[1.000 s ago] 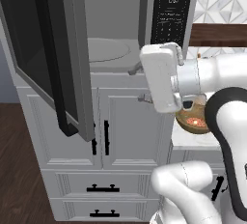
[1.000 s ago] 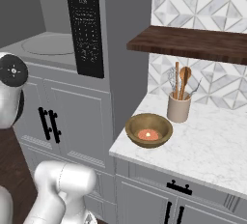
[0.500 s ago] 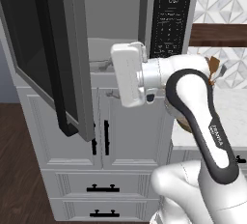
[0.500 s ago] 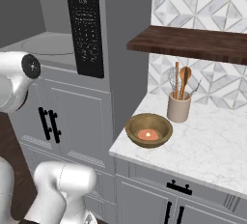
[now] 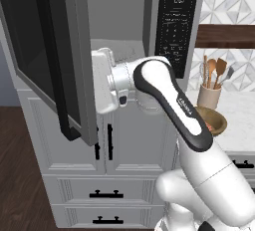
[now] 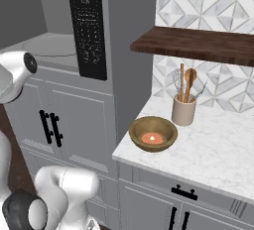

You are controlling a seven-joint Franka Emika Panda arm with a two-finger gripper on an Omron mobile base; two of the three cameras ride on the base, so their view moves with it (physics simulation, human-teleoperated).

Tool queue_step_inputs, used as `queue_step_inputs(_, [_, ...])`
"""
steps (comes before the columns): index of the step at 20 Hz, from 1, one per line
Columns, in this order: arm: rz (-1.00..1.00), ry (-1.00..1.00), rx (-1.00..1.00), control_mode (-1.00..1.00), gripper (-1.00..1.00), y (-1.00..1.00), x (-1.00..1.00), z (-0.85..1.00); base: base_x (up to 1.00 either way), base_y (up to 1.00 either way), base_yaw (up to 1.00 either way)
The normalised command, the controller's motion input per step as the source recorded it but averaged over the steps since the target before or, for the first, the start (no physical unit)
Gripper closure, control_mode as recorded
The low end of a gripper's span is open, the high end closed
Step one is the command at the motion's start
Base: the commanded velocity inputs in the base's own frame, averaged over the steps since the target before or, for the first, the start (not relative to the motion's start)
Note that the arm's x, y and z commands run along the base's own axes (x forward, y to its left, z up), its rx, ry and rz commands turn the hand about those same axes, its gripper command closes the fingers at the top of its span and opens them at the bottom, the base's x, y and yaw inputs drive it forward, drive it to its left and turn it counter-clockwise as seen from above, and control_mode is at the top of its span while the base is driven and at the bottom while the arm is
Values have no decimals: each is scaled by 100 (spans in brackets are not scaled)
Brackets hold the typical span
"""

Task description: Open the microwave, place the bowl with waffle inside the microwave, then close the microwave door and turn it on.

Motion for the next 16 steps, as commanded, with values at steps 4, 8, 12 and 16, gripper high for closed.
queue_step_inputs(4, [13,9,0,-100,-100,81,22,-30,0,0,0])
queue_step_inputs(8, [8,9,0,-100,-100,99,11,-13,0,0,0])
queue_step_inputs(12, [3,4,-2,-100,-100,100,5,-2,0,0,0])
queue_step_inputs(16, [0,-1,0,-100,-100,26,-5,4,0,0,0])
